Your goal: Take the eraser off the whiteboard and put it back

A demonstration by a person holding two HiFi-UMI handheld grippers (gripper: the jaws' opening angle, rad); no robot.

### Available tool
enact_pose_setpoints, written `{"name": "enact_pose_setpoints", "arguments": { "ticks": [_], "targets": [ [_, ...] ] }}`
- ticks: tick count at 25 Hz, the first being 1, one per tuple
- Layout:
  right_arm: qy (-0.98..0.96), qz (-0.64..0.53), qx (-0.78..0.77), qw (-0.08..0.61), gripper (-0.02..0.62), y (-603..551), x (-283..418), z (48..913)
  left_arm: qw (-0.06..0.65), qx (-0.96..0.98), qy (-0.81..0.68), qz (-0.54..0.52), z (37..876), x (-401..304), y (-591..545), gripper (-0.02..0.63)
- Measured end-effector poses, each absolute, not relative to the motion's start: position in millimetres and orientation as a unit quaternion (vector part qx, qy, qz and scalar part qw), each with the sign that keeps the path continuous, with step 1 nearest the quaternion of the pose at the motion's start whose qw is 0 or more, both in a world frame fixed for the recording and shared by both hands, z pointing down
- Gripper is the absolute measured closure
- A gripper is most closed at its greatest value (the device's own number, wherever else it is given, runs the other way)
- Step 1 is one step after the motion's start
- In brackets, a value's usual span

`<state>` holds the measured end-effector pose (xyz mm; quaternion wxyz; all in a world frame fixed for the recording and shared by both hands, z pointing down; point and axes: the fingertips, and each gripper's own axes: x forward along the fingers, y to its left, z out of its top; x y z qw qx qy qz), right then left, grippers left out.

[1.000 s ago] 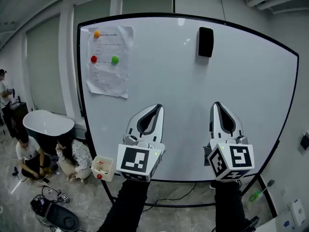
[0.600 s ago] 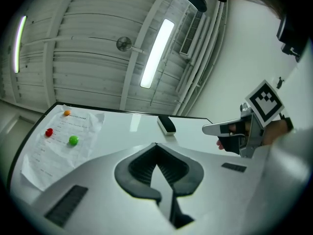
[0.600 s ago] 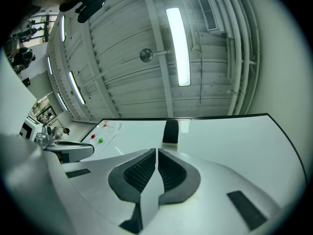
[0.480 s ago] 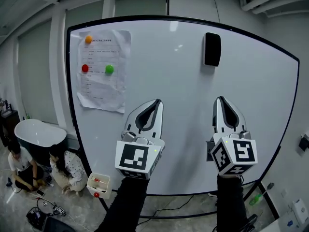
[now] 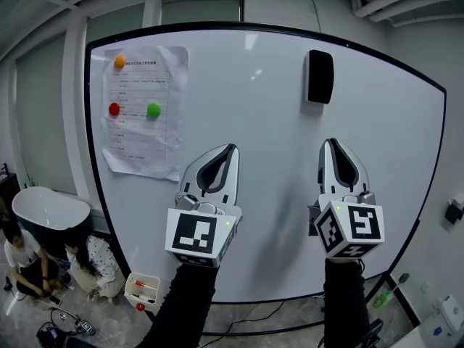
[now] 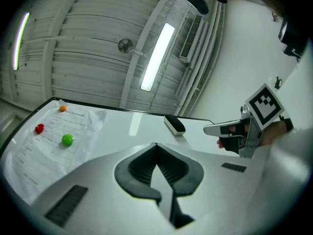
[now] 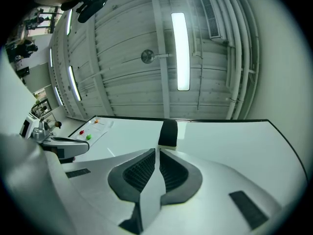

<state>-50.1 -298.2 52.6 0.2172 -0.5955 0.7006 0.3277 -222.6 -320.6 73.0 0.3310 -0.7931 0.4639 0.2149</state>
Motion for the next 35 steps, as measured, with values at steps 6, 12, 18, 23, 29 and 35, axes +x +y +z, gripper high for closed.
{"name": "enact_pose_setpoints", "arguments": {
  "ticks": [6,12,18,23,29,35],
  "targets": [
    [0.706,0.343,-0.586,0.202,0.406,-318,-57,41,0.332,-0.787,0.471,0.219,70,-223,-331,0.6],
    [0.717,0.322,-0.581,0.211,0.283,-342,-55,19,0.344,-0.777,0.479,0.218,70,-217,-335,0.6],
    [0.71,0.309,-0.595,0.213,0.252,-363,-47,-12,0.35,-0.776,0.482,0.208,76,-215,-333,0.6],
    [0.699,0.313,-0.611,0.202,0.252,-372,-48,-38,0.345,-0.777,0.487,0.201,84,-215,-336,0.6],
    [0.69,0.313,-0.629,0.176,0.253,-388,-50,-44,0.346,-0.776,0.489,0.199,84,-217,-335,0.6],
    [0.689,0.304,-0.632,0.18,0.298,-388,-47,-43,0.344,-0.773,0.497,0.192,87,-223,-341,0.6]
  ]
}}
